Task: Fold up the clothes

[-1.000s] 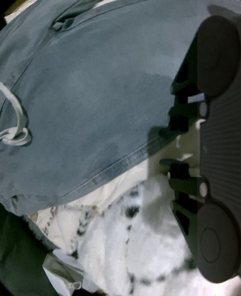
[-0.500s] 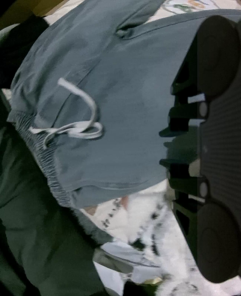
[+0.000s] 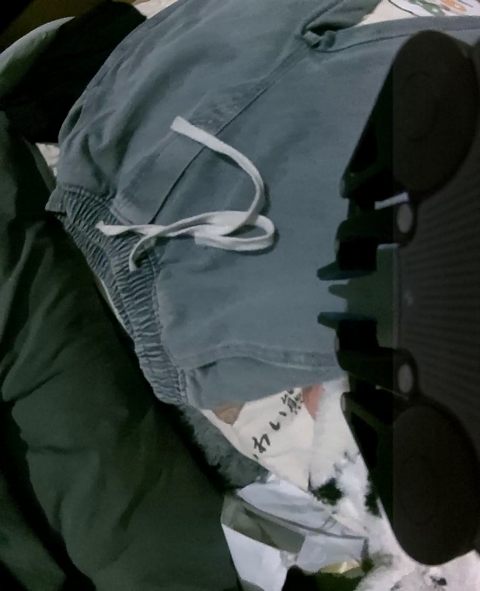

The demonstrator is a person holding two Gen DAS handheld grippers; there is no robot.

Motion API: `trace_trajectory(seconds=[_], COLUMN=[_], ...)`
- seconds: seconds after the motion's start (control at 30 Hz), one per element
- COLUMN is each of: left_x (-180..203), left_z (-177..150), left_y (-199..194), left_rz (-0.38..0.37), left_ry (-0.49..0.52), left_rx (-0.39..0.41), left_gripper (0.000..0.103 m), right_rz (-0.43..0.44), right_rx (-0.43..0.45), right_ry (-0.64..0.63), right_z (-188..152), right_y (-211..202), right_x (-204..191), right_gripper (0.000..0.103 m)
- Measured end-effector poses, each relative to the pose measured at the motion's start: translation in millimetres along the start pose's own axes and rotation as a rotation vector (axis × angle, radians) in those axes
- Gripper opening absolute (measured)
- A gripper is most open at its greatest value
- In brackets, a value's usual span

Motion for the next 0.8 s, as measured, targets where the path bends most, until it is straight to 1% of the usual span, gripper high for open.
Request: trace_trajectory(seconds=[0.07, 0.27, 0.43, 0.53, 0.6, 0.63, 0.67, 0.7, 0.8], left_x=[3.4, 4.8, -6.3, -14.3, -22.9, -26.7, -30.4, -34.2, -49.0], left_z=[3.0, 10.2, 11.6, 9.7, 8.2, 8.7, 9.2, 9.8, 19.1], left_y=[2.4, 14.6, 35.9, 49.2, 56.8, 60.4, 64.0, 67.6, 70.9], left_rz=[0.003, 0.026, 0.056, 0.069, 0.067, 0.076, 0.084, 0.093, 0.098], left_ry=[0.015, 0.015, -0.024, -0.020, -0.045, -0.047, -0.049, -0.052, -0.139], left_rx=[0.014, 0.021, -0.019, -0.037, -0.041, -0.034, -0.028, -0.021, -0.005], left_gripper=[0.017, 0.016, 0.015, 0.009, 0.007, 0.006, 0.003, 0.003, 0.003], right_rz=[-0.015, 0.019, 0.056, 0.065, 0.076, 0.079, 0.082, 0.084, 0.087], right_rx=[0.050, 0.155, 0.258, 0.318, 0.339, 0.343, 0.347, 0.352, 0.357], right_ry=[-0.026, -0.026, -0.033, -0.057, -0.071, -0.079, -0.087, -0.097, -0.106], right_z=[14.1, 59.1, 104.1, 127.9, 138.6, 142.6, 146.7, 150.5, 159.1], right_y=[0.7, -9.3, -19.1, -22.3, -22.2, -21.4, -20.5, -18.9, -13.8], right_x=[-7.0, -15.9, -25.0, -32.6, -36.0, -37.5, -39.0, -41.4, -45.4], right_gripper=[0.047, 0.047, 0.048, 0.048, 0.048, 0.048, 0.048, 0.048, 0.048])
Point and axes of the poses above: each gripper's, at about its wrist camera, not at the fingertips, and y roughly the way its jaws point, x to its right, z to its top, the point moved 3 cm from there along y, roughly the way its jaws point, and after that the axes turned 2 degrees about -z, right-handed, at the moved point
